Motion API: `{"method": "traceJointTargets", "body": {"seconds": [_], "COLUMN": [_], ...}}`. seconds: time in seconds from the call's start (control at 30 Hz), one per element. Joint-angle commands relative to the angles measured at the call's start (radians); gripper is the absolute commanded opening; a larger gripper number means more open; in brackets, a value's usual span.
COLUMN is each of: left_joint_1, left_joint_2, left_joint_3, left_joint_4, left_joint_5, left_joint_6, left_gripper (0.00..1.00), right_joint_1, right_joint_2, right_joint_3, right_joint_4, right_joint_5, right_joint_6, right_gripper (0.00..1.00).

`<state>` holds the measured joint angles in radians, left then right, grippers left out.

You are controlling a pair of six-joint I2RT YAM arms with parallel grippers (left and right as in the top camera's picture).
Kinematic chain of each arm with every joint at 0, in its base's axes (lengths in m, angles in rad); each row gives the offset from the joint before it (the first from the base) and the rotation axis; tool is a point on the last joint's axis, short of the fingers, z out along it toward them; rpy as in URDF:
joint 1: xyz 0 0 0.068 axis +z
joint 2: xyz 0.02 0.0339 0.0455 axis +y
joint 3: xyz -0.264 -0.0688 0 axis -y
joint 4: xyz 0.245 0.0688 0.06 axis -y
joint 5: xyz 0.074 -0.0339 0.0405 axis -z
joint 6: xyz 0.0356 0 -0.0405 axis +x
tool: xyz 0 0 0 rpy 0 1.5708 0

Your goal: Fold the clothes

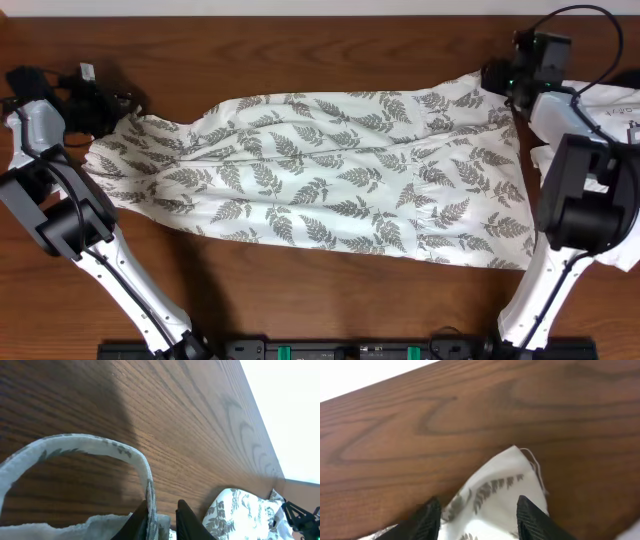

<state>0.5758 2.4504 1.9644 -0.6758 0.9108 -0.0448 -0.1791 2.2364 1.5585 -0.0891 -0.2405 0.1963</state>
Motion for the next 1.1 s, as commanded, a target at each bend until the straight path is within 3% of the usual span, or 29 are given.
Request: {"method": "traceJointTargets", "body": {"seconds": [0.0,0.23,0.3,0.33,0.4,0.43,0.5,0.6,0.87,1.07], "left_joint_1": [0.003,0.003,0.003,0.003,0.003,0.003,0.003,0.005,0.048,0.068], "left_joint_2": [-0.008,-0.008,-0.008,-0.008,-0.008,-0.008,-0.008,-0.014,-0.061,-0.107], "left_joint_3": [0.011,0.011,0.011,0.011,0.011,0.011,0.011,0.011,0.011,0.011], "left_joint_4": [-0.001,-0.001,-0.001,-0.001,-0.001,-0.001,0.000,0.006,-0.018,-0.117], "left_joint_5": [0.017,0.017,0.017,0.017,0.017,0.017,0.034,0.090,0.092,0.095], "left_joint_6": [0.010,0.010,0.010,0.010,0.010,0.010,0.010,0.010,-0.019,0.036], "left_gripper": [0.19,0.19,0.19,0.19,0.19,0.18,0.19,0.07,0.06,0.06], "right_joint_1": [0.029,0.047,0.049,0.049,0.049,0.048,0.046,0.041,-0.004,-0.021], "right_joint_2": [0.052,0.121,0.131,0.132,0.133,0.133,0.131,0.119,-0.065,-0.209], "right_joint_3": [0.010,0.010,0.010,0.010,0.010,0.010,0.011,0.013,0.013,0.013], "right_joint_4": [0.017,0.077,0.088,0.091,0.089,0.086,0.076,0.032,-0.179,-0.376], "right_joint_5": [-0.020,-0.024,-0.026,-0.026,-0.020,-0.021,-0.022,-0.022,-0.023,-0.022], "right_joint_6": [0.017,0.050,0.058,0.059,0.058,0.058,0.062,0.061,0.058,0.058], "right_gripper": [0.50,0.56,0.53,0.45,0.13,0.01,0.01,0.01,0.01,0.01]}}
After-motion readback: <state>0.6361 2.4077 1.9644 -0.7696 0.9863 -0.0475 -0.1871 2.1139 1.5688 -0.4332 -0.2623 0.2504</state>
